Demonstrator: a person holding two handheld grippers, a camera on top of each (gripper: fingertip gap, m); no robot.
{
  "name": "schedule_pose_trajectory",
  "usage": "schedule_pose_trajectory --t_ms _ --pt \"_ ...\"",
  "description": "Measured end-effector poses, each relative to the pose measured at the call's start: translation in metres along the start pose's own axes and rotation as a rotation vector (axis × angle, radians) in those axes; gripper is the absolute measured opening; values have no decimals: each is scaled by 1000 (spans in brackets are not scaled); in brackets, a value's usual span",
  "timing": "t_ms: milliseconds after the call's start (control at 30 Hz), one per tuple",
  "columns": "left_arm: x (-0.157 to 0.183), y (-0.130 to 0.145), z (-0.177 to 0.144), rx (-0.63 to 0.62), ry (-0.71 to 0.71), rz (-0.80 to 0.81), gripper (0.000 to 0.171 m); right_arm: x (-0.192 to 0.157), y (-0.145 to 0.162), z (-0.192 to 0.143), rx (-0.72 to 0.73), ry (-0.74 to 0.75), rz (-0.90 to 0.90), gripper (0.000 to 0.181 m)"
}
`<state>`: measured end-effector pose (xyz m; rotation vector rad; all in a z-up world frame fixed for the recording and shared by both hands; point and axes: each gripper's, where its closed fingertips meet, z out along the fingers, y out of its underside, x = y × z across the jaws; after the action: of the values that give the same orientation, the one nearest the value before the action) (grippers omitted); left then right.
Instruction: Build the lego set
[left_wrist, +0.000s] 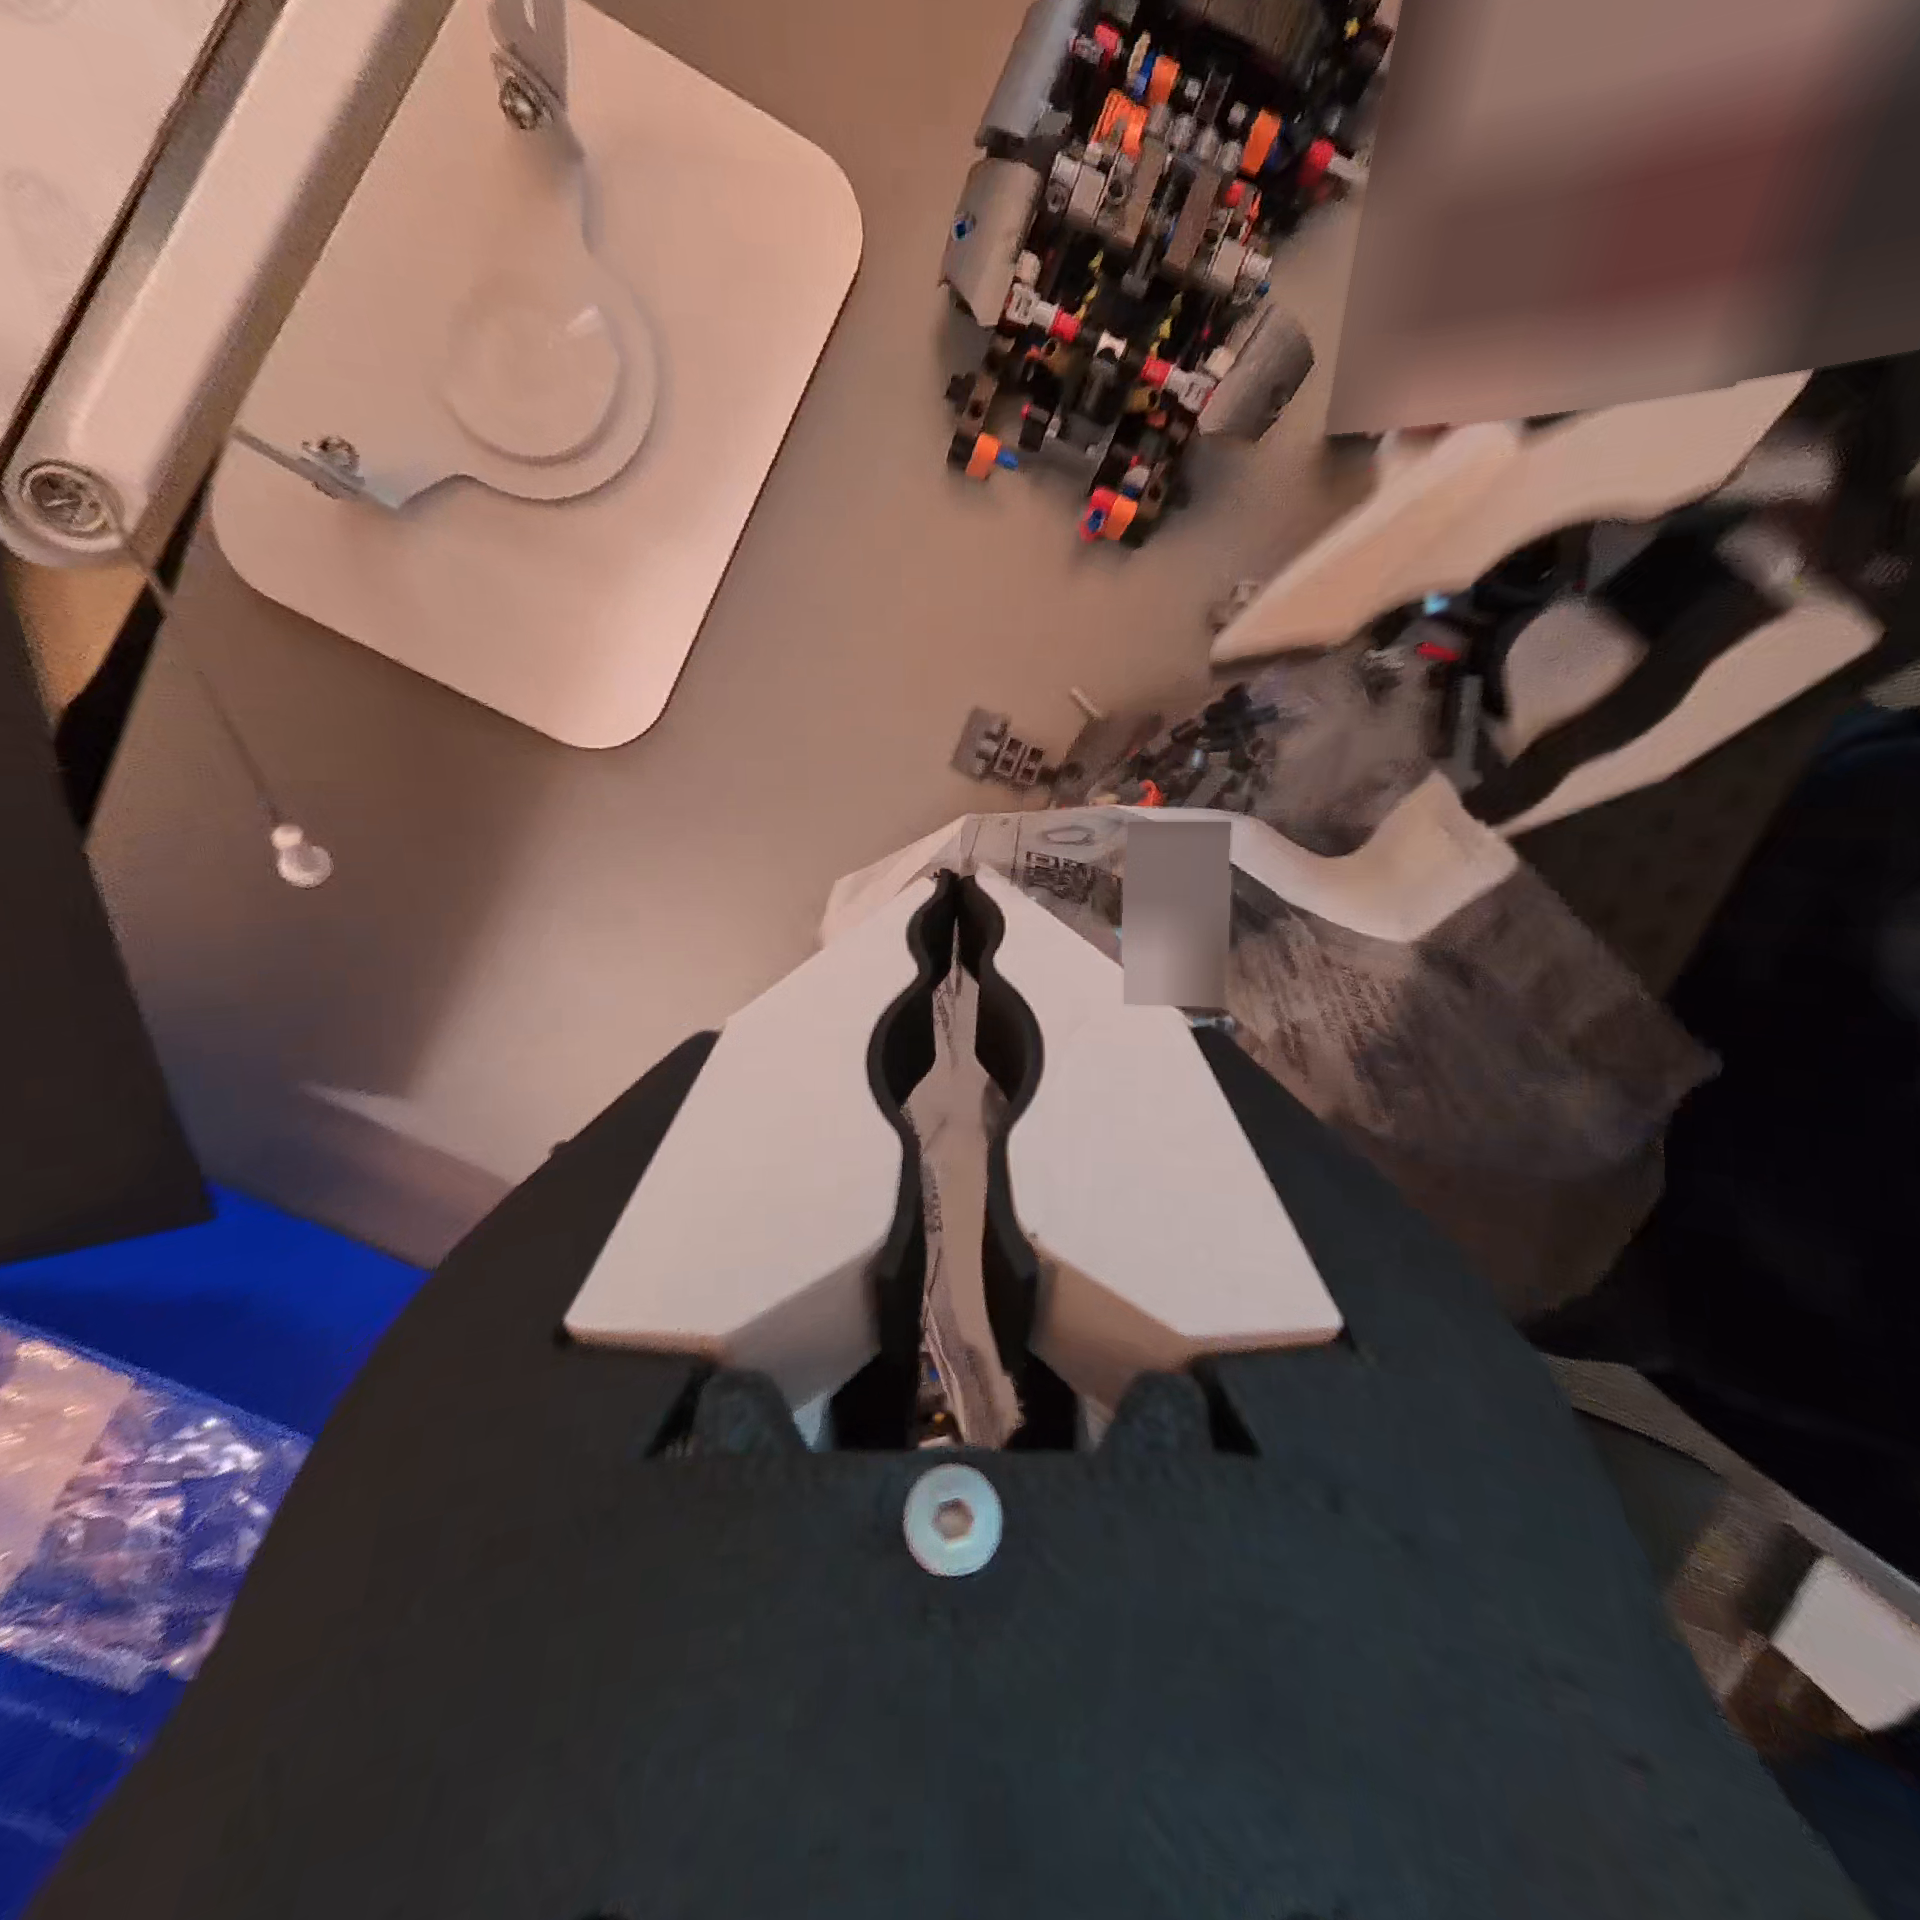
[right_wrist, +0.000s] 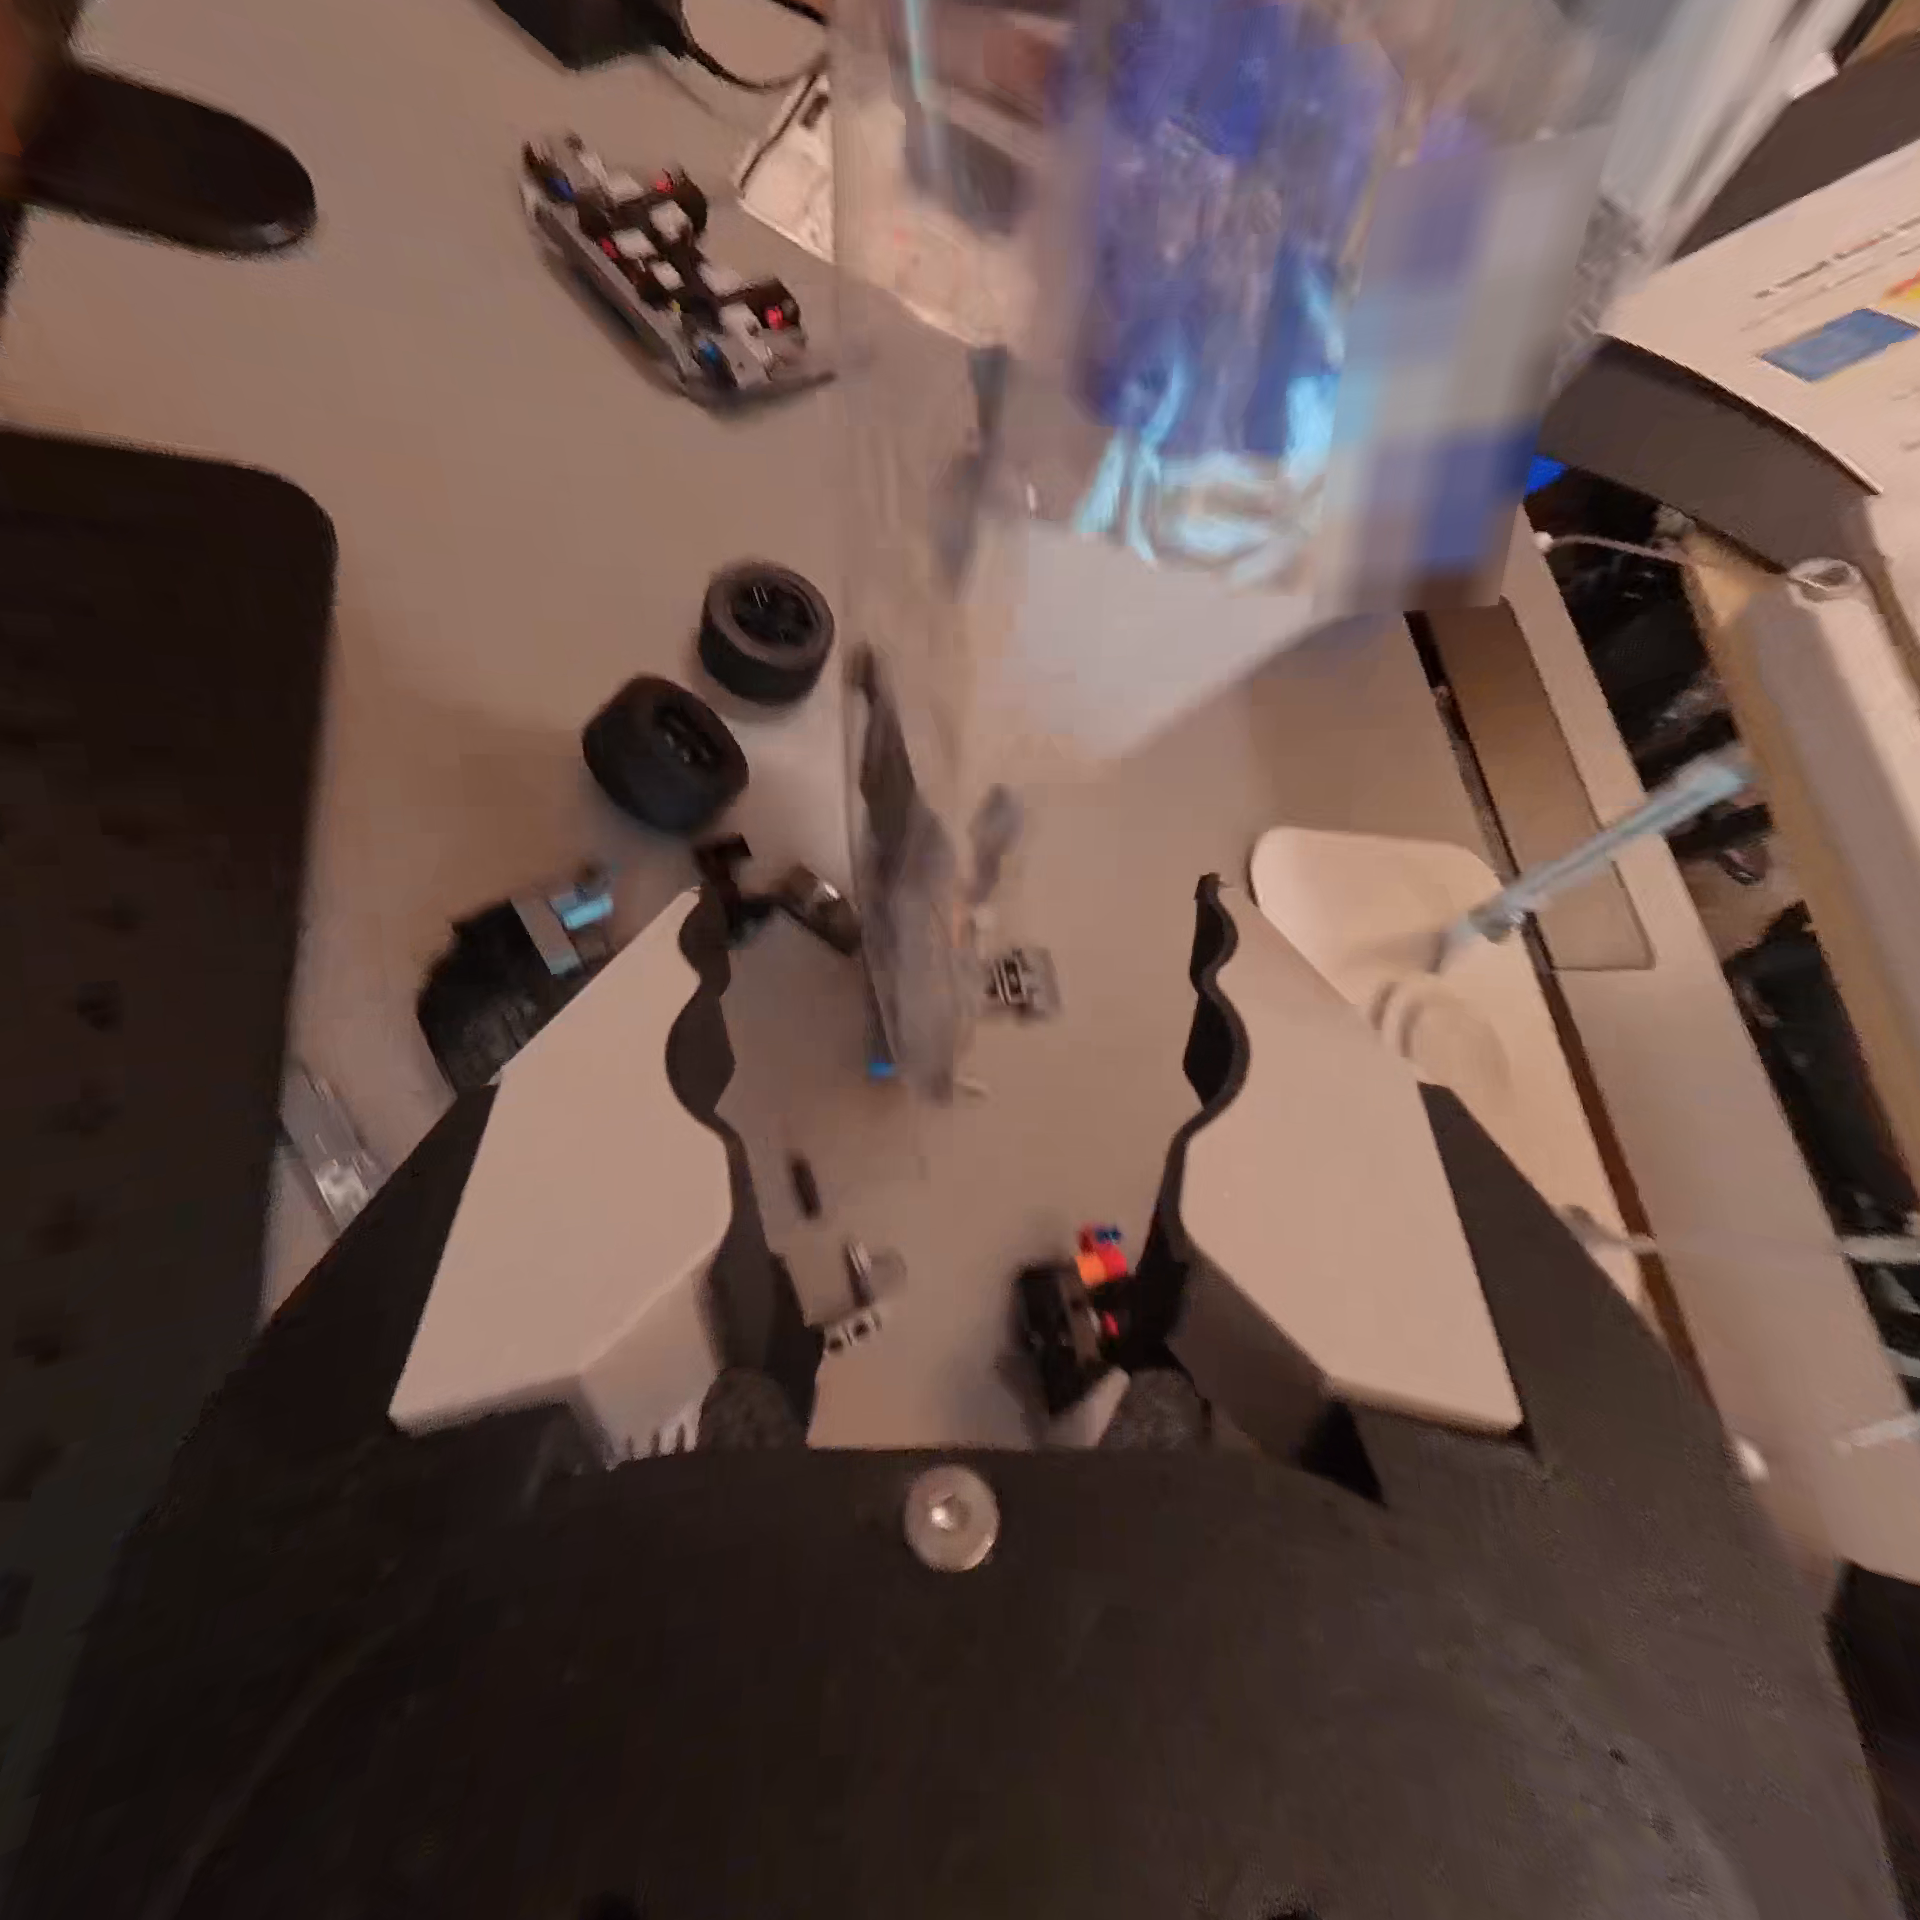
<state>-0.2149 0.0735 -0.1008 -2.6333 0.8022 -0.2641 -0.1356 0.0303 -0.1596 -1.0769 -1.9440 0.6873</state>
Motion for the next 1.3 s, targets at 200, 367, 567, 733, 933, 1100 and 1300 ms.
schedule_pose_trajectory --t_ms 200,367,567,733,933,1100,1300 --pt "23 -19 6 1 173 -39 0 22 -4 0 37 45 96 0" --pt "19 -30 -12 136 260 -10 1 40 -15 -37 226 -118 299 0" --pt "28 -38 -58 557 482 74 31 64 -25 -99 480 -353 463 0" --pt "40 -42 -48 795 686 51 65 72 -17 -118 551 -377 495 0" --pt "49 -53 -24 1005 757 50 102 82 -11 -130 611 -346 516 0" --pt "66 -50 -17 1083 770 92 114 94 -8 -139 670 -333 582 0" --pt "80 -73 26 1021 596 111 102 96 -9 -150 721 -348 585 0"
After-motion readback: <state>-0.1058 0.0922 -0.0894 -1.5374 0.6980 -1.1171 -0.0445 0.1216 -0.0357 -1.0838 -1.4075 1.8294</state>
